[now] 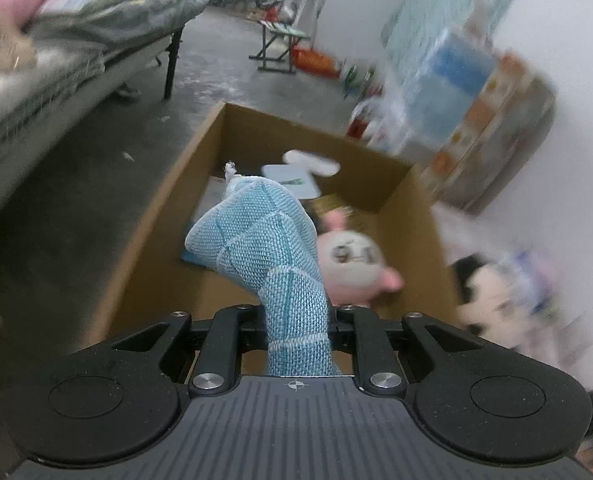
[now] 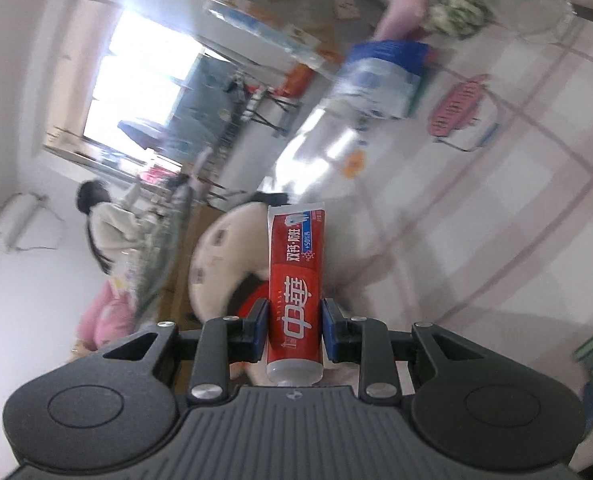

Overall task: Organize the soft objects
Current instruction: 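Lower the towel into the box and open the left tool while the right tool holds the toothpaste, then lower the red toothpaste into the cardboard box and open the right tool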

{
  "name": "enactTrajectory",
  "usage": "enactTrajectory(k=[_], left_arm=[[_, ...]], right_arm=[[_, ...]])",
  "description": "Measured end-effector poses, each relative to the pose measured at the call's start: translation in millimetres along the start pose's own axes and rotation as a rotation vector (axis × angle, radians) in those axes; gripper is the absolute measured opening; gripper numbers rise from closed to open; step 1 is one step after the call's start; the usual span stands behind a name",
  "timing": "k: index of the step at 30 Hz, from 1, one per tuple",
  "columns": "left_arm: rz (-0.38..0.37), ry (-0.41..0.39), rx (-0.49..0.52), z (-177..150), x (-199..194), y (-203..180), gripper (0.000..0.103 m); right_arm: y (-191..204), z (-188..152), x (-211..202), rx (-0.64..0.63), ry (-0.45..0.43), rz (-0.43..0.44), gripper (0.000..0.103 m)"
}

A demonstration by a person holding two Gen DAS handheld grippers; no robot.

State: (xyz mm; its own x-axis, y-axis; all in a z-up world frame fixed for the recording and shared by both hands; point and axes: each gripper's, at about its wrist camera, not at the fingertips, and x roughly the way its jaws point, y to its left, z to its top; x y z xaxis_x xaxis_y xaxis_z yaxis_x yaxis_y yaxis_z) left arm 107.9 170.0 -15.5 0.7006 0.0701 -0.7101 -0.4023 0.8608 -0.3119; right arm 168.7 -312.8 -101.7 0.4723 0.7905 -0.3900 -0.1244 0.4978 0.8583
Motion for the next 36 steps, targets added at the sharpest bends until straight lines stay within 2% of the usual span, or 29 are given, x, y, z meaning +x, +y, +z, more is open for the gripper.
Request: enactTrajectory(k=[6,11,14,16,17,19,20,22,27,32,34,36], left_arm=[[0.240,0.133,0.228,11,58,-13,0.016],[0.393,0.239,0.424,1,99,-20,0.017],[0.479,0.281,0.528,-9,118,-24,0.022],[0.516,0.317,0.568,-14,129,-25,0.031],[0.518,0.342,0.566,-16,133,-23,0.034],[0.499,0.381,0.538,-15,138,-19,0.048],[0.488,0.391,0.511,-12,138,-16,0.051],[0.474,0.368,0.472,-8,130,-12,0.067],[0.428,0.271,0.418,2,90,-14,0.069],[0.305,0.174,0.316,13,47,-21,0.069],[0.217,0.189,0.259,15,41,-22,0.068],[0.141,0.259,0.203,16,55,-19,0.068]], right_arm=[[10,0,1,0.006,-0.017,0.124,0.011],[13,1,10,-0.007,-0.010,0.145,0.010],[11,2,13,-0.010,-0.004,0.159,0.010],[12,2,14,-0.028,-0.006,0.149,0.011],[12,1,12,-0.033,-0.006,0.147,0.010],[11,1,10,-0.031,-0.003,0.152,0.011],[10,-1,7,-0.030,-0.002,0.152,0.011],[8,-2,5,-0.030,-0.003,0.148,0.011],[6,-4,-1,-0.029,-0.007,0.144,0.011],[7,-6,-1,-0.027,-0.008,0.144,0.011],[8,-7,0,-0.027,-0.006,0.143,0.011],[9,-7,0,-0.027,-0.005,0.144,0.011]])
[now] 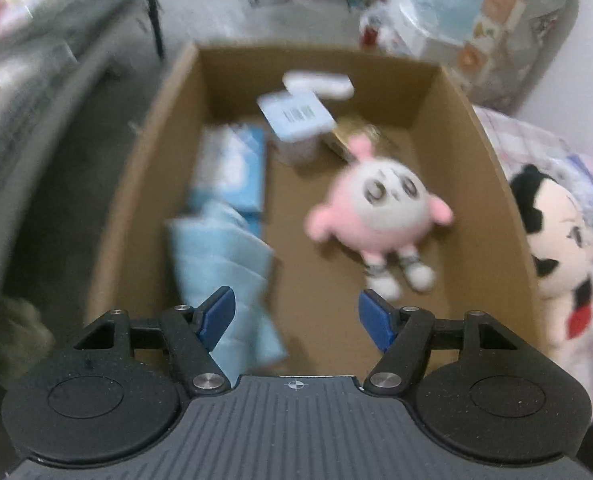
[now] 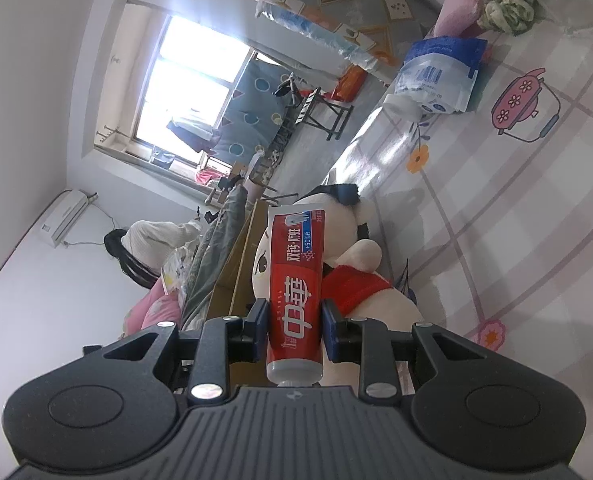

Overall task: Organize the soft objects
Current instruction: 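Lower the red toothpaste into the cardboard box and open the right tool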

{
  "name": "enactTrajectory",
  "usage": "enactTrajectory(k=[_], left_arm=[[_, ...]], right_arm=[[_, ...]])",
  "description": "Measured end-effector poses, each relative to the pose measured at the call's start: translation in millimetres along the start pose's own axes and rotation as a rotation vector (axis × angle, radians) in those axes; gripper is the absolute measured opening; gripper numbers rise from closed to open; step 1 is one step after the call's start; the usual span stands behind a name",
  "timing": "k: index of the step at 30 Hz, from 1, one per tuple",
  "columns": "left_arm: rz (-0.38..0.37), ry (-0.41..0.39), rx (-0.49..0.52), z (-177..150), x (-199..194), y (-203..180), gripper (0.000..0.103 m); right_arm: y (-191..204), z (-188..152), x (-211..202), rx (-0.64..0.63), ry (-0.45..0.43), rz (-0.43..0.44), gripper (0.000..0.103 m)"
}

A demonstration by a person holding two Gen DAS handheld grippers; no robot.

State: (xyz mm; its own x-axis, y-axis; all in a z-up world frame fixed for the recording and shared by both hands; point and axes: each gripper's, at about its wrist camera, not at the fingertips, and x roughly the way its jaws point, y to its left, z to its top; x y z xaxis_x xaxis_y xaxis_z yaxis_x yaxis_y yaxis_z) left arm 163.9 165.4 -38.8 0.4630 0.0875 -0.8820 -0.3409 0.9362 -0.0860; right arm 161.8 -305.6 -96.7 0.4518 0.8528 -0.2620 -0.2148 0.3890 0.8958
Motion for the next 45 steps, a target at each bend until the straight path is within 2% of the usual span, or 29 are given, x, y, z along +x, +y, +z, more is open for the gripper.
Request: enactTrajectory(k=[4,7,11,16,21,27,30,34,38,41,45], left_arm=[[-0.079,0.145,-0.104,9,39,2,0.066],[-0.096,0.218,-0.176,14,65,7,0.066],[-0.031,0.279,-0.232,15,87,20,0.066],[0.048,0.253,-0.224,15,84,26,0.067],[0.040,0.168,-0.179,11,60,17,0.068],[-0.032,0.000,-0.133,-3,7,7,0.069],[-0.074,-0.096,-0.130,-18,-25,7,0.069],[-0.128,-0.211,-0.174,-42,-60,21,0.069],[-0.122,-0.314,-0.239,-63,-84,40,0.069],[-0.098,-0.395,-0.282,-77,-98,55,0.069],[-0.086,-0.450,-0.336,-88,-104,74,0.069]], right_arm=[[2,-1,0,-0.003,-0.002,0.004,0.011],[2,-1,-2,-0.001,-0.008,0.002,0.011],[2,1,-8,-0.004,-0.021,-0.004,0.011],[8,1,-14,-0.015,-0.035,0.001,0.011],[32,0,-17,-0.055,-0.025,0.040,0.011],[80,-3,-9,-0.121,0.012,0.138,0.011],[104,-5,8,-0.141,0.064,0.199,0.011],[134,-14,53,-0.133,0.192,0.276,0.011],[157,-32,113,-0.101,0.355,0.304,0.011],[167,-52,164,-0.056,0.486,0.287,0.011],[166,-76,227,0.017,0.617,0.205,0.011]])
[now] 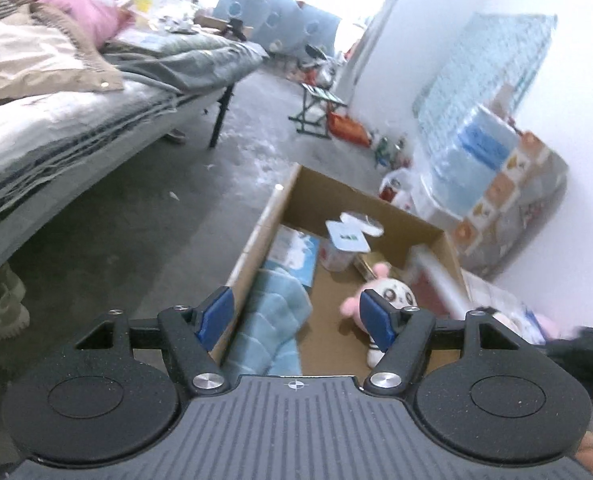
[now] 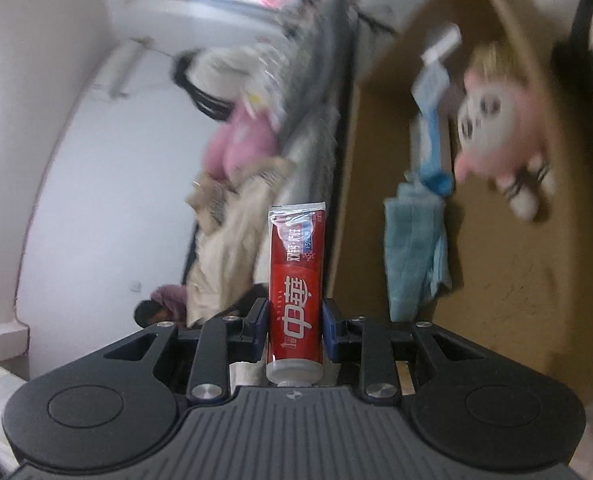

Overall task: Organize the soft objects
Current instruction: 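Lower the red toothpaste into the cardboard box and open the right tool, then move both tools from the box back to the table beside the doll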

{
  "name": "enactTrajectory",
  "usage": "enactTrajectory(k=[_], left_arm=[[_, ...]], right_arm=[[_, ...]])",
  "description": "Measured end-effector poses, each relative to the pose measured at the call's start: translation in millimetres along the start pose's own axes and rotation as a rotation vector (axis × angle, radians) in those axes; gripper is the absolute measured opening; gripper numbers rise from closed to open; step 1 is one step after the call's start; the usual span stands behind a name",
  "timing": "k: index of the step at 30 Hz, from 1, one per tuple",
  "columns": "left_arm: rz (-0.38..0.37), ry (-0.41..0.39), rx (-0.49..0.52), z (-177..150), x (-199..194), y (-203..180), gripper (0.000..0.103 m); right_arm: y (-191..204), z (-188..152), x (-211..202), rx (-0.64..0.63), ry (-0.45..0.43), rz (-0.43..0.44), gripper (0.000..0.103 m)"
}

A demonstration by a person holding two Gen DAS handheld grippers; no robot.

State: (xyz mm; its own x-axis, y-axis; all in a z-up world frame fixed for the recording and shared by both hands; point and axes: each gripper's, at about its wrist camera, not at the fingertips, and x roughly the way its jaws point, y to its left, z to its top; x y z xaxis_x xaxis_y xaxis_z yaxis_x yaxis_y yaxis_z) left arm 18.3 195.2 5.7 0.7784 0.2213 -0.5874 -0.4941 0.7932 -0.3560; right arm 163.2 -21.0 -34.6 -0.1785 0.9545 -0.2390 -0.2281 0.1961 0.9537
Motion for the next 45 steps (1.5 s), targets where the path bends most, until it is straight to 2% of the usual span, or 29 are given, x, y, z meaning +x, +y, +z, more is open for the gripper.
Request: enactTrajectory(k=[4,9,15,18,20,24,27,34,40,42,43,45], left_arm=[[-0.003,-0.028,-0.036,1,-1,19,0.069],[-0.011,-0.048,-0.062,1,-4,39,0.069],[-0.016,-0.050,-0.103,0,-2,60,0.069],[-0.017,-0.049,-0.118,-1,-1,68,0.069],[-0.019,-0.046,-0.128,-2,0,73,0.069],[-0.021,-0.045,-0.135,-2,1,79,0.069],[-0.026,-0.042,-0.140,-2,2,81,0.069],[-0.032,-0.024,-0.137,-5,5,80,0.069],[-0.036,-0.019,-0.127,-8,4,77,0.070],[-0.043,-0.013,-0.115,-8,4,73,0.073],[-0.046,-0.011,-0.109,-9,3,71,0.075],[-0.045,-0.013,-0.092,-10,1,65,0.078]], right_arm=[[-18,21,40,0.089,0.018,-0.097,0.011],[-36,50,71,0.145,-0.045,-0.236,0.011],[-42,69,101,0.117,-0.140,-0.399,0.011],[-44,71,108,0.111,-0.159,-0.421,0.011],[-40,65,111,0.080,-0.144,-0.464,0.011],[-36,57,123,0.018,-0.045,-0.584,0.012],[-38,59,125,0.018,-0.016,-0.586,0.012],[-23,62,139,-0.063,0.014,-0.655,0.012],[-10,56,124,-0.065,-0.019,-0.581,0.012],[-2,53,112,-0.078,-0.038,-0.550,0.013],[2,49,103,-0.093,-0.048,-0.530,0.014],[12,43,89,-0.116,-0.076,-0.507,0.033]])
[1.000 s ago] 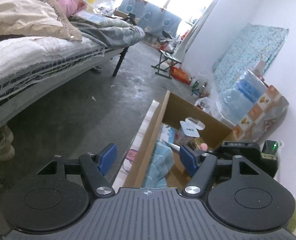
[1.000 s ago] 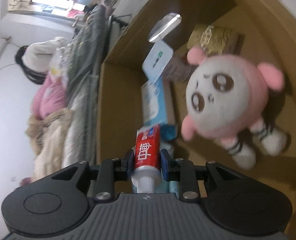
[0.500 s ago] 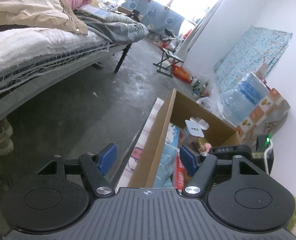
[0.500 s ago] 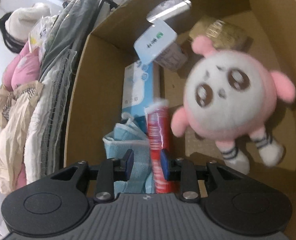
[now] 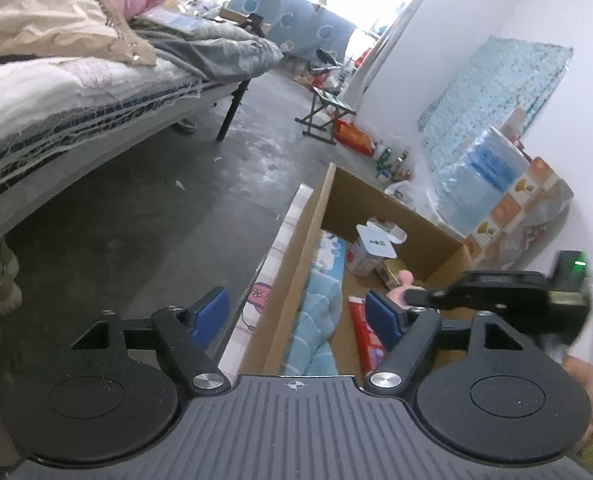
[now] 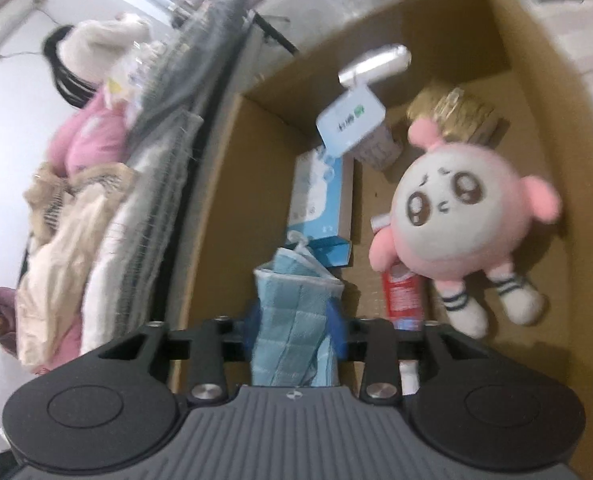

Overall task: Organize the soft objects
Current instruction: 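Move both tools from the box back to the table beside the doll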

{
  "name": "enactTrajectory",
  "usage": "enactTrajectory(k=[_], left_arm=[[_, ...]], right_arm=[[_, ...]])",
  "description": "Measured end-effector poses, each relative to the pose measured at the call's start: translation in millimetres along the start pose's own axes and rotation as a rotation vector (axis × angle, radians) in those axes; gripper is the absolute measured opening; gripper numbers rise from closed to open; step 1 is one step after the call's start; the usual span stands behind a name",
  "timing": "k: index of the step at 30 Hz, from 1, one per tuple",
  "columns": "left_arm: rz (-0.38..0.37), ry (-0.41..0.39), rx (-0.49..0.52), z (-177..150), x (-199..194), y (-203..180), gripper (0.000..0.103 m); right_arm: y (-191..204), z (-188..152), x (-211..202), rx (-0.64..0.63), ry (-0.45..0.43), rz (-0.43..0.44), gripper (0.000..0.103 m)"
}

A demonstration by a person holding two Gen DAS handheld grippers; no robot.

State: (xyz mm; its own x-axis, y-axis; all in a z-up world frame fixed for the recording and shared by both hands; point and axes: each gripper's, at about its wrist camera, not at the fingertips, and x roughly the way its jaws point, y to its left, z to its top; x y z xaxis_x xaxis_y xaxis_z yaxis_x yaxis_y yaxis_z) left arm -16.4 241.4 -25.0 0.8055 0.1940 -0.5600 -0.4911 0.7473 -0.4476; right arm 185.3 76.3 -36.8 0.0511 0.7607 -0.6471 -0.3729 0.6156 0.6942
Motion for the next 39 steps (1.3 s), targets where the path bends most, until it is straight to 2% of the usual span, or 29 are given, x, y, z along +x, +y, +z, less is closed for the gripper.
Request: enactTrajectory(k=[1,4,10,11,14,16,18,19,24,27,31,35,39], left_arm=[[0.005,-0.003,0.008,-1,-1,-3,0.079],[0.008,-0.006,0.026,-3,-4,-13,0.083],[-0.001,0.032,0.066,-11,-5,-39,0.091],[-0.001,0.041,0.080,-13,-5,-47,0.092],[-0.011,0.061,0.127,-20,-6,-68,0.098],[-0.023,0.076,0.177,-26,-6,-89,0.100],[-0.040,0.092,0.221,-32,-5,-108,0.101],[-0.053,0.101,0.246,-35,-5,-118,0.102],[-0.102,0.145,0.405,-54,5,-181,0.103],[-0.120,0.162,0.514,-66,12,-224,0.103],[-0.155,0.187,0.608,-77,26,-280,0.103],[-0.212,0.263,0.632,-86,54,-332,0.103],[-0.256,0.391,0.580,-94,96,-375,0.103]], right_arm=[[-1,-4,-13,-0.008,-0.023,0.018,0.036],[-7,-17,-50,-0.023,-0.079,0.068,0.038],[-33,-52,-116,-0.039,-0.173,0.141,0.043],[-37,-59,-126,-0.041,-0.190,0.149,0.045],[-58,-82,-155,-0.039,-0.253,0.171,0.062],[-74,-98,-175,-0.043,-0.311,0.170,0.068],[-90,-115,-195,-0.032,-0.377,0.143,0.084],[-98,-122,-204,-0.027,-0.408,0.130,0.086],[-143,-154,-248,-0.008,-0.584,0.053,0.088],[-162,-166,-266,-0.021,-0.682,-0.049,0.088],[-188,-176,-285,-0.034,-0.798,-0.167,0.088],[-213,-172,-299,-0.022,-0.855,-0.237,0.088],[-226,-154,-306,-0.083,-0.893,-0.308,0.088]])
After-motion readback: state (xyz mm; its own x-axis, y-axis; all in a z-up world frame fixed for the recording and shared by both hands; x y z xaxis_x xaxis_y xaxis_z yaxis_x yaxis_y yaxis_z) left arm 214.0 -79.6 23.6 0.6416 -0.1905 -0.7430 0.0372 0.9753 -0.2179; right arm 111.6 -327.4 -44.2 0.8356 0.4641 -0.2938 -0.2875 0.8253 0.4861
